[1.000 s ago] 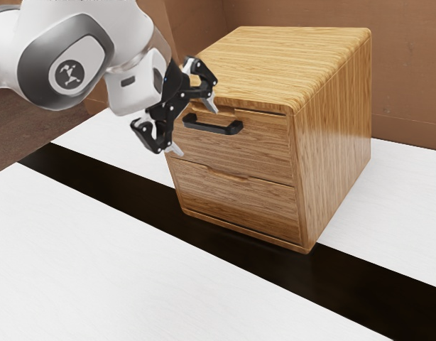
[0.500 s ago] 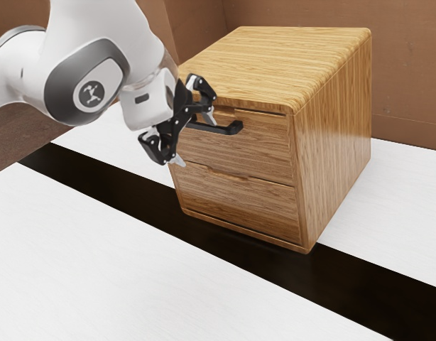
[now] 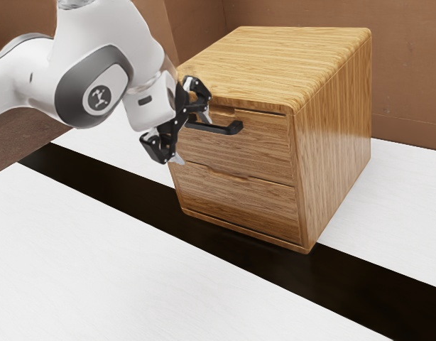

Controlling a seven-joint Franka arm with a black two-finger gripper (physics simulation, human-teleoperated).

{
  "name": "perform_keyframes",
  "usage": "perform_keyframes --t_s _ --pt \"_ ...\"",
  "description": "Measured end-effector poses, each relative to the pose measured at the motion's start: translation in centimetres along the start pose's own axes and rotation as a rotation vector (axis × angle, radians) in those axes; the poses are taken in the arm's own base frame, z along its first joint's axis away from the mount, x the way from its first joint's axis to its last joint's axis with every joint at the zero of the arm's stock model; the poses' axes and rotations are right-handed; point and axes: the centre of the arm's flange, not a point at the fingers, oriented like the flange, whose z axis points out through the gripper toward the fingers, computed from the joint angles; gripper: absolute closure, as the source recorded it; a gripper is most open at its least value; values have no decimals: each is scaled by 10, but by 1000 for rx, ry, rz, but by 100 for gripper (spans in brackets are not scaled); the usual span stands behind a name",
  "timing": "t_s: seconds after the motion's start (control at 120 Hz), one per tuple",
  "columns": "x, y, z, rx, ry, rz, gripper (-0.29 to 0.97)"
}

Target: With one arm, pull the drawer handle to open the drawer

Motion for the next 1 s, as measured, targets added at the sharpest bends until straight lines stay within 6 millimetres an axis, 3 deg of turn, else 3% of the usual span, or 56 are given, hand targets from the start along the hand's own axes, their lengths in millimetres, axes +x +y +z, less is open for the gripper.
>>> perform_keyframes --t_s 0.142,0.3,0.433,0.558,0.758,0.85,1.0 --pt "13 0 2 5 8 13 0" --pt "3 13 2 -1 26 2 -1" --pt "-7 33 0 -9 38 5 3" --pt "-23 61 -16 5 80 4 6" --pt "-36 86 -25 20 94 12 3" --pt "-45 102 -32 32 107 8 9" --pt "-41 107 -39 49 111 17 4"
